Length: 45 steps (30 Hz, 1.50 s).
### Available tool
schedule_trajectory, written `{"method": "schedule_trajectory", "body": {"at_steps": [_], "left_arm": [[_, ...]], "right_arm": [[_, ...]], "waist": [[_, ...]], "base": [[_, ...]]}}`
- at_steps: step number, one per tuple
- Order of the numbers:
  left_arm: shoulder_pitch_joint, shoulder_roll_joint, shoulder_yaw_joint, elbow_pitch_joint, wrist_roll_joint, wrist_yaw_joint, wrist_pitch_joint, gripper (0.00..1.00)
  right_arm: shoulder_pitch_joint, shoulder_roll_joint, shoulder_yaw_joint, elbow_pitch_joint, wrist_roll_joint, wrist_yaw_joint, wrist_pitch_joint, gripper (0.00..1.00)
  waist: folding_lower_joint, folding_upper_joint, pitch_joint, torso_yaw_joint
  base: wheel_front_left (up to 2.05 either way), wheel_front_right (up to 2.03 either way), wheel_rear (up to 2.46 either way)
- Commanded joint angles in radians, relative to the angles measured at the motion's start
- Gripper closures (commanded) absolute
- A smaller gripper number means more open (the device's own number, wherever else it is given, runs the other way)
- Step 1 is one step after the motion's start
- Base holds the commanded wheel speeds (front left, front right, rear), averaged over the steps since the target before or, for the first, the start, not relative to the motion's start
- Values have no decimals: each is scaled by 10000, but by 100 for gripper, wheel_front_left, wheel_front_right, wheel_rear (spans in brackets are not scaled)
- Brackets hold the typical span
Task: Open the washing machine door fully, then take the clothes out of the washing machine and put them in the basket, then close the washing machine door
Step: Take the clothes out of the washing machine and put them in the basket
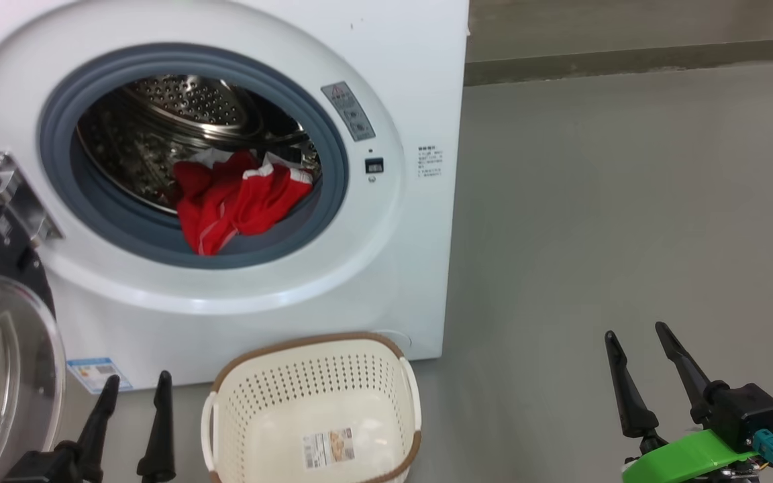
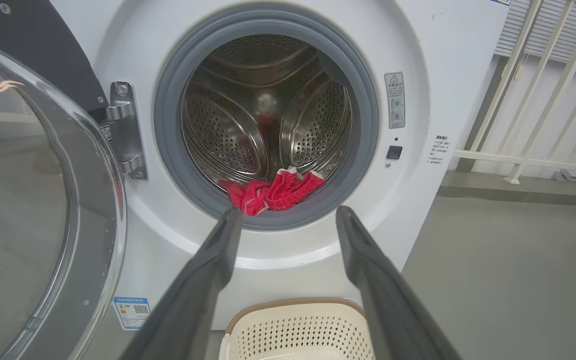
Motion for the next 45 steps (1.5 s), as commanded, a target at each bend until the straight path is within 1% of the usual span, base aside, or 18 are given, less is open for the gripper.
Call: {"method": "schedule_trajectory", "body": {"at_steps": [1,7,13,33,45], "left_arm": [[-423,106,327,-337,-49,-14,-120,0],[-390,233,87,-246,-160,-45,-120,0],[-419,252,46,-199,-129,-19,-120,0],[-377,101,30,-504,28,214,-120,0],[-906,-77,-31,-537,-28,258,-120,0]], "right_arm": [[-307,-96,199,-202,6,73,-65,0],[-320,-94,214,-162,9,73,-65,0],[-335,-84,235,-155,24,73,-65,0],[-408,-97,341,-236,5,73,-65,0],[-600,-40,137,-487,252,73,-65,0]], "waist": [[0,-1,4,8],[0,-1,24,20],[0,-1,71,45],[0,-1,225,212],[0,-1,828,376]], "base": [[199,-199,0],[151,-151,0],[70,-70,0],[1,-1,0],[0,0,0]]}}
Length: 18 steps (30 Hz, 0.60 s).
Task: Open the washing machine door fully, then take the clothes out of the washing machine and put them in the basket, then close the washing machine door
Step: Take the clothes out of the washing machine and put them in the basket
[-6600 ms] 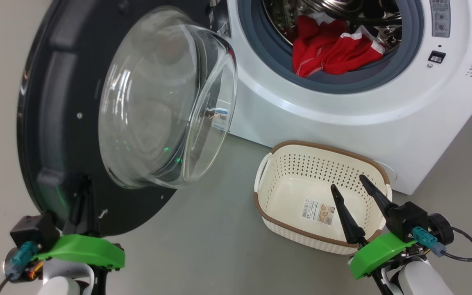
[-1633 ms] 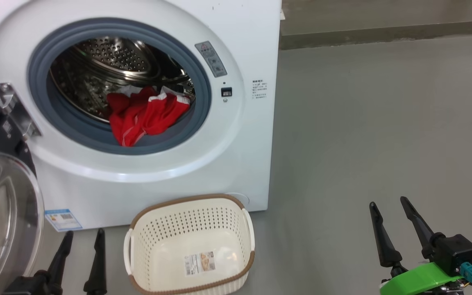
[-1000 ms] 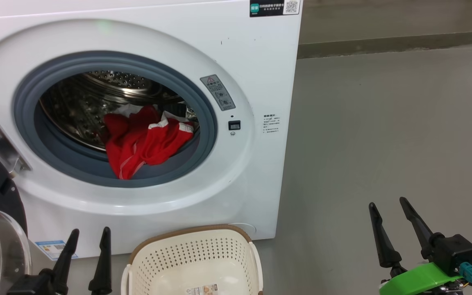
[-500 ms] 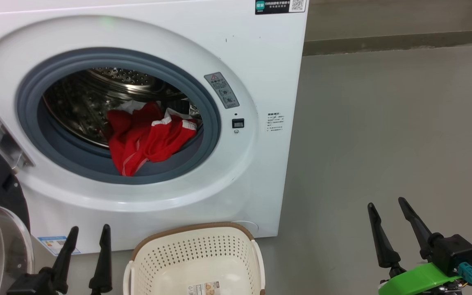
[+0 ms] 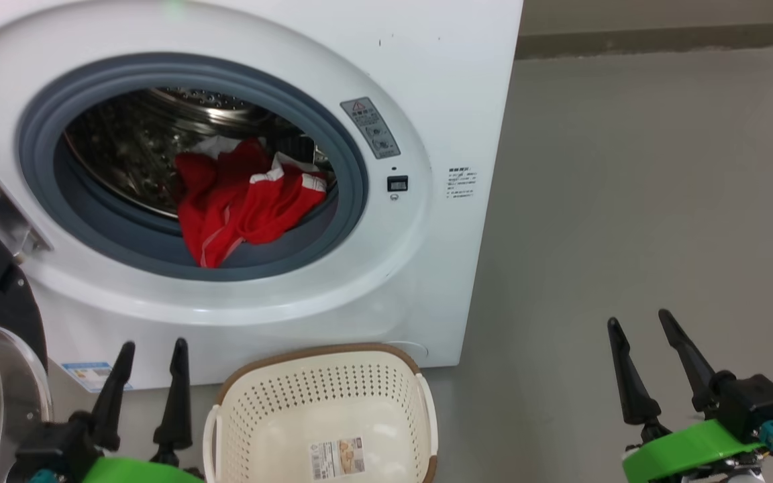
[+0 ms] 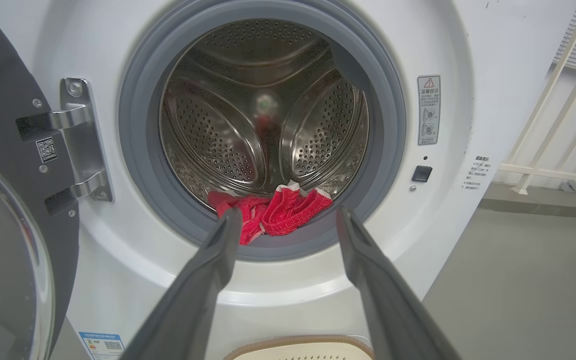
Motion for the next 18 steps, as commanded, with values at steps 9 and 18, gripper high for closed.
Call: {"method": "schedule_trajectory", "body": {"at_steps": [9,18], "left_arm": [[-1852,-11,312,131,-121,2,-118,0],[-3554,-11,320,1073,35,-94,-118,0]], "right_arm": [[-1075,-113,369,-514,-190,73,-65,0],[-1678,-205,430,-558,-261,73,-65,0]], "waist": [[0,0,1179,192],[0,0,2272,260]], "base": [[0,0,0],[0,0,0]]}}
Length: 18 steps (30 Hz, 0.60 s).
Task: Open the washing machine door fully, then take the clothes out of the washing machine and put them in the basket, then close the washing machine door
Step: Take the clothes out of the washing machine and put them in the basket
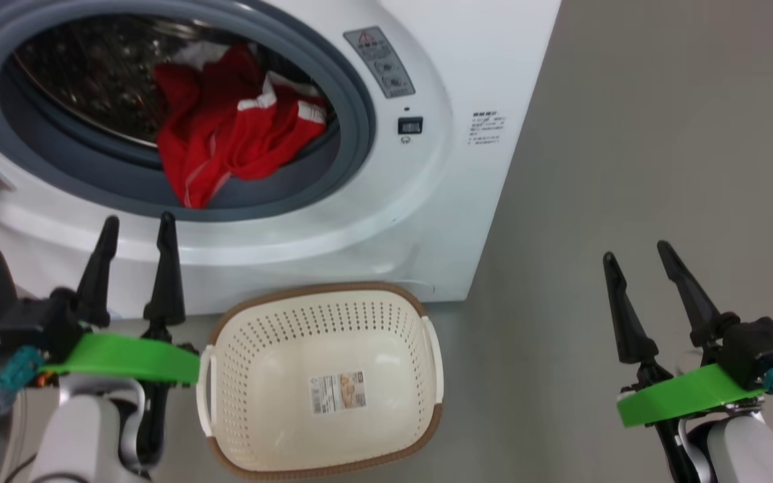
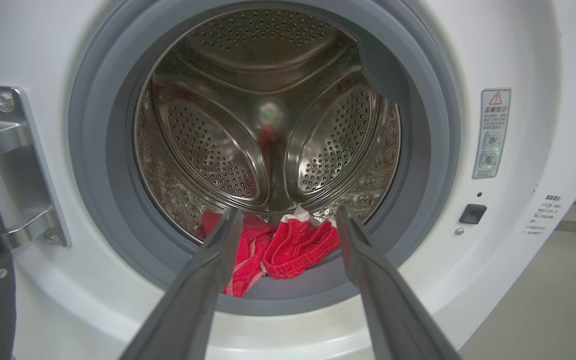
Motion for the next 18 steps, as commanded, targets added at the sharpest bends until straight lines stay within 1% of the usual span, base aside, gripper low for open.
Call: {"method": "schedule_trajectory", "body": {"at_steps": [1,11,18], "left_arm": [[-576,228,285,31,184,-70,-78,0],[-2624,157,670,890,299,-144,-78,0],[-3675,250,682,1685,526,-188,-78,0]], "right_arm": [[-414,-129,287,-330,-145,65,-65,0],[-1346,-133,461,-467,-310,65,-65,0],[-1729,-88,599,-554,-288,65,-65,0]], "waist": [[-1,-1,608,52],[-1,-1,1962,-53],[-1,-1,2705,-165]], "base": [[0,0,0],[0,0,0],[0,0,0]]}}
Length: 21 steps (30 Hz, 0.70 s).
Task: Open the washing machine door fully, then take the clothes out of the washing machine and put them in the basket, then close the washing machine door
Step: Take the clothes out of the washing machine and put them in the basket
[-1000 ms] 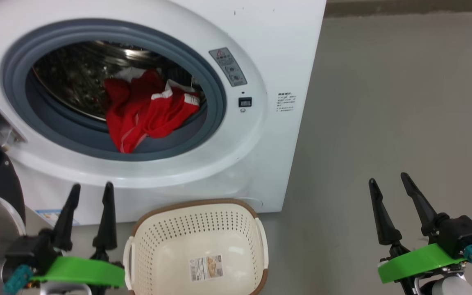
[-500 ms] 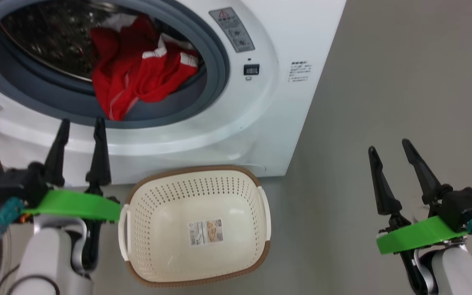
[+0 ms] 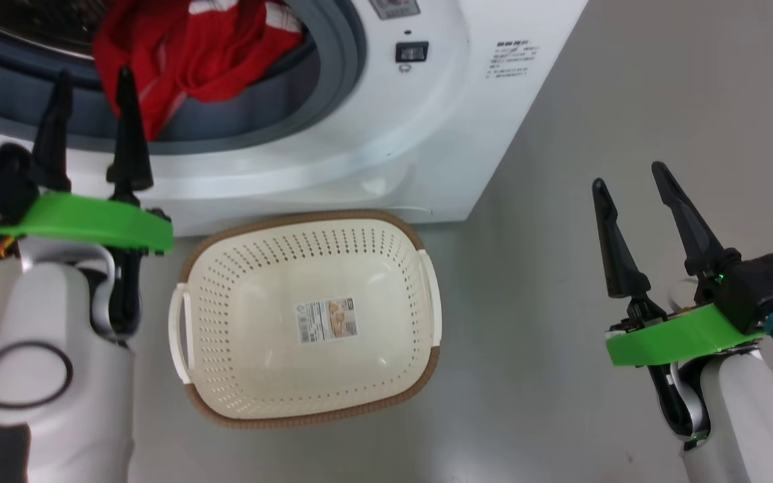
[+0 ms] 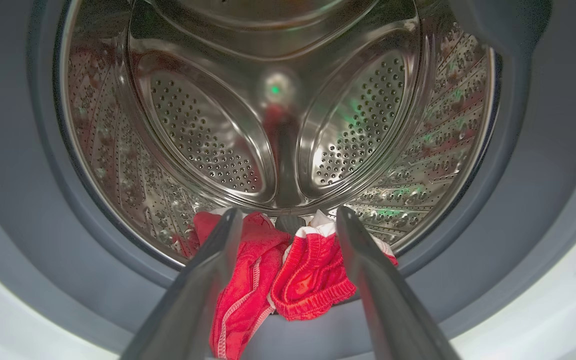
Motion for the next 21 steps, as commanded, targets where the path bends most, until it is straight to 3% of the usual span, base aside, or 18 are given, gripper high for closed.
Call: {"method": "schedule_trajectory", "body": {"at_steps": [1,9,21], "left_arm": [[-325,412,289,-56,74,-32,-76,0],[-2179,997,190,2155,206,65,99,0],[-4413,2057,-394,4626,779,519,2099,0]], "right_arm": [[-196,-9,290,-276,-17,65,-65,0],[-560,51,407,-227,73,65,-65,0],[-822,147,552,58,322,65,-65,0]], "waist": [[0,-1,558,-139],[0,-1,1367,-515],[0,-1,1884,-1004]], "base": [[0,0,0],[0,0,0],[0,0,0]]}}
